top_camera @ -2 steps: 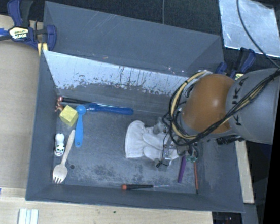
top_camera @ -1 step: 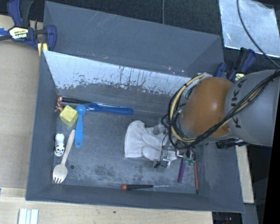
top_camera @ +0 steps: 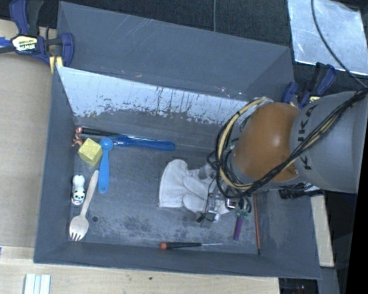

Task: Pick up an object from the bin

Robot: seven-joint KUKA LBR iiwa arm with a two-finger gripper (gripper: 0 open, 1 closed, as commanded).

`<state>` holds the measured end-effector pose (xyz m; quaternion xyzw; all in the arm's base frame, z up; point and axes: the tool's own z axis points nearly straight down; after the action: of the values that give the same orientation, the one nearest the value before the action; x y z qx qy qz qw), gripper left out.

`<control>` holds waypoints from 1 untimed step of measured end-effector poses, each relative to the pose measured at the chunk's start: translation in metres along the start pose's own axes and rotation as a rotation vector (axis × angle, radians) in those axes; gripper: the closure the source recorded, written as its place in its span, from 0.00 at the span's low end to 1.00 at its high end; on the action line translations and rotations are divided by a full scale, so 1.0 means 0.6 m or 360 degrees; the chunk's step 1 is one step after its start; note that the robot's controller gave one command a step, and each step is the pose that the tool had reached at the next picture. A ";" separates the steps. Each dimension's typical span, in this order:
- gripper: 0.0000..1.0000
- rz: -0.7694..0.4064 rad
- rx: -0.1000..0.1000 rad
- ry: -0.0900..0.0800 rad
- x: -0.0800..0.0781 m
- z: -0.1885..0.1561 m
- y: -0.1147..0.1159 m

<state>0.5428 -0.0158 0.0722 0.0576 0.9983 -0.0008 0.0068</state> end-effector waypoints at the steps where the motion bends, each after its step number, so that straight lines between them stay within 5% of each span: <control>1: 0.00 0.0005 0.0000 -0.0024 0.026 0.000 0.006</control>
Offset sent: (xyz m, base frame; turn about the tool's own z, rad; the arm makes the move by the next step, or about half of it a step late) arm -0.0310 0.0039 -0.0022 0.0104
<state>0.5277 -0.0106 0.0718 0.0593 0.9981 -0.0013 0.0145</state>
